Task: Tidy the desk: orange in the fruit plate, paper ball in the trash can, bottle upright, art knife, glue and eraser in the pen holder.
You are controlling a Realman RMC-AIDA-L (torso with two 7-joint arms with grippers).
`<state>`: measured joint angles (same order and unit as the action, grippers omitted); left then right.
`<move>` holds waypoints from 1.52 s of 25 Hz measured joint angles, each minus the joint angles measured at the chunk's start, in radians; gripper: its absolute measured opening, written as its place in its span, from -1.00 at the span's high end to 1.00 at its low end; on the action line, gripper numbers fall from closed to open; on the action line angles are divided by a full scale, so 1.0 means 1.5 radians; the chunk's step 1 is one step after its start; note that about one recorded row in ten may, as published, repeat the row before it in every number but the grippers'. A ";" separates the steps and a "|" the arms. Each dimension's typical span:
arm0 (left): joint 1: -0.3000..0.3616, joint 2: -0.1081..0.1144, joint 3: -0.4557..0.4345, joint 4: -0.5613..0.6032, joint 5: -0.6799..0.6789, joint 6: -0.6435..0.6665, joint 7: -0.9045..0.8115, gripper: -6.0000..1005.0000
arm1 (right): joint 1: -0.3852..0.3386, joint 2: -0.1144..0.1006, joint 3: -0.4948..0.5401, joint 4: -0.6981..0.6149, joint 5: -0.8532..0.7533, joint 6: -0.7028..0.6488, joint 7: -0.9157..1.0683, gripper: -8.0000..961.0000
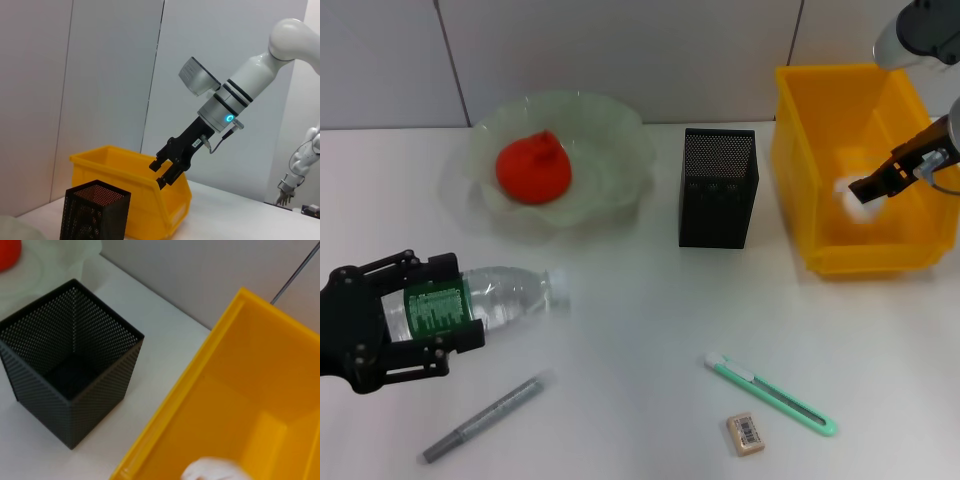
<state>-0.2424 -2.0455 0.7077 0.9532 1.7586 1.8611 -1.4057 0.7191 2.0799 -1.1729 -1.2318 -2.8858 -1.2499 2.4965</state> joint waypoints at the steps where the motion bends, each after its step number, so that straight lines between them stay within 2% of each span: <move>1: 0.000 0.000 -0.001 0.000 0.000 0.000 -0.001 -0.71 | 0.001 0.000 0.000 0.000 0.000 0.003 0.000 -0.30; 8: 0.000 0.006 -0.001 0.004 -0.001 0.001 -0.007 -0.71 | 0.002 0.000 0.003 -0.018 0.000 -0.020 0.000 -0.64; 12: -0.001 0.016 -0.003 0.012 0.000 0.001 -0.021 -0.71 | -0.002 0.000 0.012 -0.097 0.001 -0.129 0.000 -0.74; 13: -0.002 0.018 -0.003 0.012 0.001 0.001 -0.025 -0.71 | -0.005 -0.001 0.015 -0.126 0.002 -0.167 0.000 -0.74; 14: -0.005 0.027 -0.002 0.013 0.004 0.002 -0.036 -0.71 | -0.012 0.000 0.022 -0.178 0.005 -0.236 -0.001 -0.74; 15: -0.005 0.027 -0.002 0.013 0.004 0.002 -0.036 -0.71 | -0.012 0.000 0.022 -0.178 0.005 -0.236 -0.001 -0.74; 16: -0.007 0.033 -0.002 0.013 0.005 0.002 -0.042 -0.71 | -0.019 0.000 0.038 -0.234 0.026 -0.309 -0.008 -0.74; 17: -0.007 0.033 -0.002 0.013 0.005 0.002 -0.042 -0.71 | -0.019 0.000 0.038 -0.234 0.026 -0.309 -0.008 -0.74; 19: -0.008 0.037 -0.006 0.014 0.005 -0.002 -0.044 -0.71 | -0.025 -0.001 0.077 -0.279 0.102 -0.401 -0.034 -0.74; 21: -0.008 0.038 -0.007 0.014 0.006 -0.003 -0.044 -0.71 | -0.029 -0.001 0.095 -0.283 0.135 -0.422 -0.047 -0.74; 23: -0.008 0.040 -0.008 0.017 0.010 -0.004 -0.045 -0.71 | -0.042 -0.002 0.130 -0.276 0.206 -0.443 -0.082 -0.74; 24: -0.009 0.040 -0.008 0.027 0.021 -0.005 -0.045 -0.71 | -0.067 -0.002 0.156 -0.245 0.275 -0.435 -0.134 -0.74; 25: -0.009 0.040 -0.008 0.027 0.021 -0.005 -0.045 -0.71 | -0.067 -0.002 0.156 -0.245 0.275 -0.435 -0.134 -0.74; 28: -0.020 0.033 -0.008 0.077 0.065 -0.017 -0.066 -0.71 | -0.151 0.000 0.171 -0.144 0.414 -0.368 -0.287 -0.74; 29: -0.023 0.032 -0.009 0.086 0.072 -0.018 -0.071 -0.71 | -0.151 0.000 0.171 -0.144 0.414 -0.368 -0.287 -0.74; 30: -0.028 0.031 -0.009 0.097 0.082 -0.020 -0.078 -0.71 | -0.179 0.000 0.169 -0.118 0.435 -0.342 -0.352 -0.74; 33: -0.043 0.027 -0.009 0.133 0.119 -0.027 -0.104 -0.71 | -0.190 0.000 0.169 -0.106 0.439 -0.332 -0.380 -0.74; 34: -0.062 0.022 -0.006 0.167 0.166 -0.032 -0.133 -0.71 | -0.211 0.001 0.172 -0.076 0.452 -0.320 -0.447 -0.74; 37: -0.075 0.020 -0.005 0.183 0.192 -0.034 -0.147 -0.71 | -0.226 0.000 0.181 -0.042 0.477 -0.317 -0.506 -0.74; 38: -0.107 0.008 -0.003 0.214 0.256 -0.035 -0.171 -0.70 | -0.233 0.000 0.190 -0.027 0.491 -0.316 -0.534 -0.74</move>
<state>-0.4035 -2.0328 0.7031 1.2743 2.1426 1.8087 -1.6615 0.3696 2.0805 -0.8874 -1.2723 -2.1491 -1.7245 1.6961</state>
